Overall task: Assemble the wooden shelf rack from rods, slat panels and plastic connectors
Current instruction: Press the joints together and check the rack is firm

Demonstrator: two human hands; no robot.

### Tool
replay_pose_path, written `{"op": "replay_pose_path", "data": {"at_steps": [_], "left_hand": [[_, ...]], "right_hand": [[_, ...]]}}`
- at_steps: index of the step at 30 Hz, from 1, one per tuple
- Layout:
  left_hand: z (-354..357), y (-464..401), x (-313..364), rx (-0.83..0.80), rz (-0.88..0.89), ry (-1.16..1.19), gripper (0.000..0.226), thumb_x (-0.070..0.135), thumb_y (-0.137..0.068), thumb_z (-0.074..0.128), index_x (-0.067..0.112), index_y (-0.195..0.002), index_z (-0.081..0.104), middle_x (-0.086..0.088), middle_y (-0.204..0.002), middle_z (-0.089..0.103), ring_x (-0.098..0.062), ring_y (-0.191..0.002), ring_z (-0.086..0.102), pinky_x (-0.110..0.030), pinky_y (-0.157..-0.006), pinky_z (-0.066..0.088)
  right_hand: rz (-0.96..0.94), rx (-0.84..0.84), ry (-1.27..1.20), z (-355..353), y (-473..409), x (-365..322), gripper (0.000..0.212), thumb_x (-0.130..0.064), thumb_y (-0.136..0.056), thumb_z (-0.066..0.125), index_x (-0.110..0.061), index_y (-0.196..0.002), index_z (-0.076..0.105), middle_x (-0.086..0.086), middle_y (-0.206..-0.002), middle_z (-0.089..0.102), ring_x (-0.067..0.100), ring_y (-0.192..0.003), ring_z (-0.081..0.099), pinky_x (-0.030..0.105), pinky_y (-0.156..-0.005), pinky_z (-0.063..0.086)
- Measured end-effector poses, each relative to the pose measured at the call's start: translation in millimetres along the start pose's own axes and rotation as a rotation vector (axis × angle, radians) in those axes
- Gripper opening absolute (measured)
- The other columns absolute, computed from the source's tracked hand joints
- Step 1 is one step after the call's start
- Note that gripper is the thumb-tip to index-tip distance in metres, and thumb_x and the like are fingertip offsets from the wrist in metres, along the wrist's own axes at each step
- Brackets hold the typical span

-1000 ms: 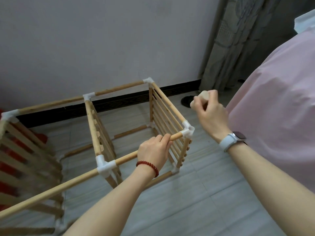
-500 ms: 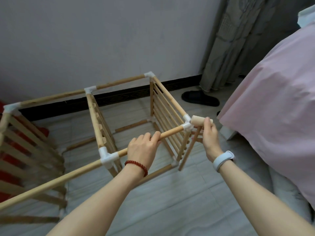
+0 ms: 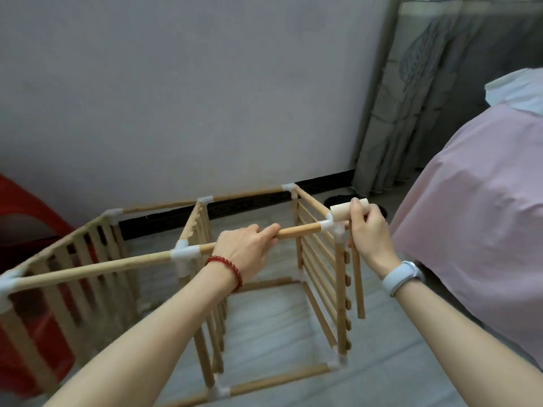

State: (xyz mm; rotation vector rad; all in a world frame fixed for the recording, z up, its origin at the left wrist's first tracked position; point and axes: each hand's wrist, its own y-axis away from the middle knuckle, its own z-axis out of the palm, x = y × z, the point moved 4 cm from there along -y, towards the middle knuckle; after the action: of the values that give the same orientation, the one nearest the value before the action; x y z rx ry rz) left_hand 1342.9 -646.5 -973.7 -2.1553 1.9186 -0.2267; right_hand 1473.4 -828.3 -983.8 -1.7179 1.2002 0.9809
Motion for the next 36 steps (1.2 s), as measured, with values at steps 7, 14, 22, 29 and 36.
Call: {"op": "replay_pose_path", "data": {"at_steps": [7, 14, 22, 29, 36], "left_hand": [[-21, -48, -14, -0.043, -0.114, -0.011, 0.036, 0.04, -0.1, 0.024, 0.031, -0.126, 0.046, 0.002, -0.112, 0.058, -0.022, -0.105, 0.055, -0.032, -0.076, 0.035], [31, -92, -9, -0.109, -0.202, -0.044, 0.054, 0.045, -0.094, 0.04, 0.026, -0.142, 0.023, -0.005, -0.143, 0.03, -0.026, -0.136, 0.023, -0.053, -0.11, 0.015], [99, -98, 4, -0.431, -0.179, 0.147, 0.066, 0.054, -0.092, 0.037, 0.036, -0.147, 0.004, -0.007, -0.154, 0.008, -0.028, -0.141, 0.012, -0.057, -0.113, 0.006], [79, -59, 14, -0.373, -0.049, 0.314, 0.05, 0.045, -0.094, 0.044, 0.025, -0.14, 0.036, -0.004, -0.142, 0.034, -0.023, -0.129, 0.036, -0.04, -0.105, 0.035], [64, 54, 35, -0.659, 0.179, 0.372, 0.038, 0.054, -0.092, 0.041, 0.032, -0.117, 0.058, 0.006, -0.105, 0.066, -0.017, -0.098, 0.061, -0.03, -0.081, 0.047]], "right_hand": [[0.069, 0.111, 0.115, -11, -29, -22, 0.057, -0.061, -0.09, 0.03, -0.01, -0.106, 0.05, 0.012, -0.102, 0.065, 0.033, -0.096, 0.06, 0.042, -0.088, 0.047], [0.137, 0.036, -0.077, 6, -48, -6, 0.049, -0.052, -0.094, 0.036, -0.006, -0.107, 0.046, 0.009, -0.092, 0.063, 0.026, -0.081, 0.062, 0.044, -0.081, 0.052], [0.206, -0.048, -0.266, 35, -67, 1, 0.032, -0.038, -0.098, 0.039, -0.008, -0.111, 0.039, 0.016, -0.103, 0.064, 0.018, -0.065, 0.061, 0.022, -0.047, 0.049], [0.091, -0.126, -0.085, 25, -32, 6, 0.024, -0.034, -0.098, 0.043, -0.011, -0.104, 0.045, 0.01, -0.077, 0.061, 0.0, -0.039, 0.049, 0.016, -0.04, 0.037], [-0.042, -0.391, 0.306, 7, 62, 21, 0.013, -0.033, -0.094, 0.05, -0.021, -0.09, 0.046, -0.006, -0.08, 0.056, 0.016, -0.078, 0.056, 0.032, -0.069, 0.044]]}}
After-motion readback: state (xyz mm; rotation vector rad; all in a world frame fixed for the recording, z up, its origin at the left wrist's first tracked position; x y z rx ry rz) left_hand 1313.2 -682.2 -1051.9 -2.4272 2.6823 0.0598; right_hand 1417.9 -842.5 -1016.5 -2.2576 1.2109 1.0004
